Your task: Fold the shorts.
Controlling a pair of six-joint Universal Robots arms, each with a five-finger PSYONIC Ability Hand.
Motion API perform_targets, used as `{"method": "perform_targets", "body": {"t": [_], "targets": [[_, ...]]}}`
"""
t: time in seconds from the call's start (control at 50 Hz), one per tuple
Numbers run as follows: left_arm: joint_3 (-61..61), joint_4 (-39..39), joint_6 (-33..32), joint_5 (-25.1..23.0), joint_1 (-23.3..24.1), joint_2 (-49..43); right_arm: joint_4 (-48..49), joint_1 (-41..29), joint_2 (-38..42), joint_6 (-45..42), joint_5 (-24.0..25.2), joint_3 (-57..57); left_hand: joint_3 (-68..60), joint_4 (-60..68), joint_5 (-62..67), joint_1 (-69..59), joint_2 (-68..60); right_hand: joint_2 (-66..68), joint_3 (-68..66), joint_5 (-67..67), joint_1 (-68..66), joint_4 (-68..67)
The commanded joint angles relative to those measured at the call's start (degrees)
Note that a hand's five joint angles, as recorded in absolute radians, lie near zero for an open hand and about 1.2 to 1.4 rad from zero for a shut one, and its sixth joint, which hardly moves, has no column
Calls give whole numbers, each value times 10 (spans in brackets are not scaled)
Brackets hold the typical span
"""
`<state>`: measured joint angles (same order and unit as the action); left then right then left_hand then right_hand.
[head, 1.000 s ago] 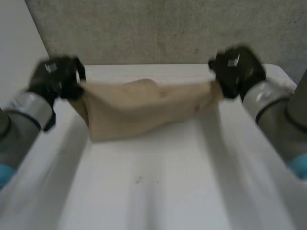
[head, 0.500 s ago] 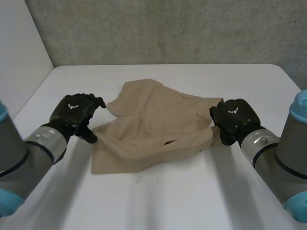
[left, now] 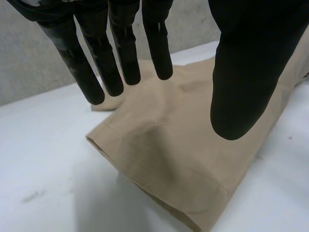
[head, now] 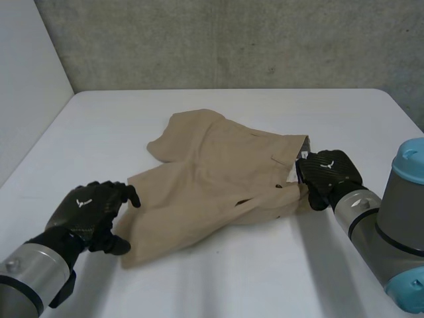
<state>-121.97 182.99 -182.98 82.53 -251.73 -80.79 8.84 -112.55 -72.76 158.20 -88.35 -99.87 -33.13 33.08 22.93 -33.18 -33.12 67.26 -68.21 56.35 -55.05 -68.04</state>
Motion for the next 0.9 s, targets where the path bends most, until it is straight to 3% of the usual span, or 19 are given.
{"method": "perform_targets", "body": {"t": [0.02, 0.2, 0.34, 0.52, 0.9], "targets": [[-5, 31, 7, 3, 5, -50, 5, -3, 14, 0, 1, -2, 12, -12, -10, 13, 12, 127, -118, 137, -250, -120], [11, 40, 9, 26, 8, -112, 7, -4, 13, 0, 0, -6, 12, -12, -10, 13, 12, 127, -118, 137, -250, -120], [4, 40, 9, 51, 61, -111, 13, -4, 18, 0, 0, -6, 19, -18, -17, 19, 19, 127, -118, 137, -250, -120], [-3, 46, 9, 140, 106, -126, 14, -5, 33, 0, 0, -2, 106, -106, -104, 107, 106, 127, -118, 137, -250, -120], [13, 84, 8, 161, 123, -196, 14, -4, 34, 0, -1, -2, 78, -77, -76, 78, 78, 127, -118, 137, -250, -120]]}}
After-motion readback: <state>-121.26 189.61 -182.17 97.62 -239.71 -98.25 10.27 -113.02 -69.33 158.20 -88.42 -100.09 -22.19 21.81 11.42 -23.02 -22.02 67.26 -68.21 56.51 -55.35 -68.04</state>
